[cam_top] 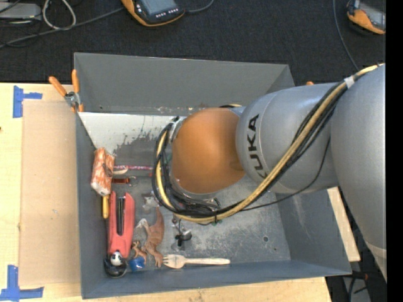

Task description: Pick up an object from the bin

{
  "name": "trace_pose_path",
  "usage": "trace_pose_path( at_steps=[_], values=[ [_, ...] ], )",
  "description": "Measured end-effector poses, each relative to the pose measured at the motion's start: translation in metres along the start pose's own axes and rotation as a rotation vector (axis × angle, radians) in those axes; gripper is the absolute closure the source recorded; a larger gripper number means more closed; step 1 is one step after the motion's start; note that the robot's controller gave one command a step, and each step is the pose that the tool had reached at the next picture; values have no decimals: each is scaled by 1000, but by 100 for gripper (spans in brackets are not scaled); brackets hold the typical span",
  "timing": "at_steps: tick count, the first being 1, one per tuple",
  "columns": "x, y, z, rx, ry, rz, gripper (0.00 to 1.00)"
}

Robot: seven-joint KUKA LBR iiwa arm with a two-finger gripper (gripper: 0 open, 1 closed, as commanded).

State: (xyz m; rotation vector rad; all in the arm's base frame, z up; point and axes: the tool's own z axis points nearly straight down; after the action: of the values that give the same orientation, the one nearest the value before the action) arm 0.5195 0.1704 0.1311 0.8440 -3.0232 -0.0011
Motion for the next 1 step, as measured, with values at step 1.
trace_pose_path(
  at_steps=[1],
  values=[
    [7,9,13,-5,6,-34,0]
  ],
)
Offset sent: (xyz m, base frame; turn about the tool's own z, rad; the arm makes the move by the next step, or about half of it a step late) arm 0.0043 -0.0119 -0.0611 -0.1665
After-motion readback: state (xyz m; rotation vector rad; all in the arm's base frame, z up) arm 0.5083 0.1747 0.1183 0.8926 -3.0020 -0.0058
